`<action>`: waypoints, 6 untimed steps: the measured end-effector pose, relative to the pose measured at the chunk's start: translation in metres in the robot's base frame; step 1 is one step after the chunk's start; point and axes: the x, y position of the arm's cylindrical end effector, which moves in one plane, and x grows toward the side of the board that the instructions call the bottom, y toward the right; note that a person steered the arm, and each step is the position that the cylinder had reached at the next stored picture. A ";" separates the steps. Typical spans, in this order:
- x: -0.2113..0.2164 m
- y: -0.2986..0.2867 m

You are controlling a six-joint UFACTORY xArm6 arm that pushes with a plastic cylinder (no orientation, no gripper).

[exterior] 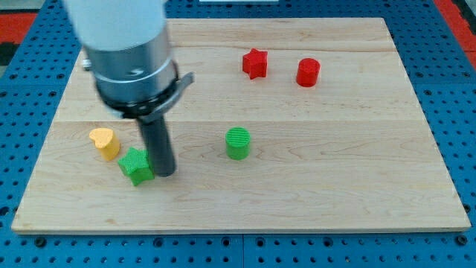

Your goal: Push the green circle down a bit

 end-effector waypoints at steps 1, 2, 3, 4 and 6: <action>0.000 -0.029; -0.014 -0.017; -0.059 -0.014; -0.093 0.069; -0.043 0.119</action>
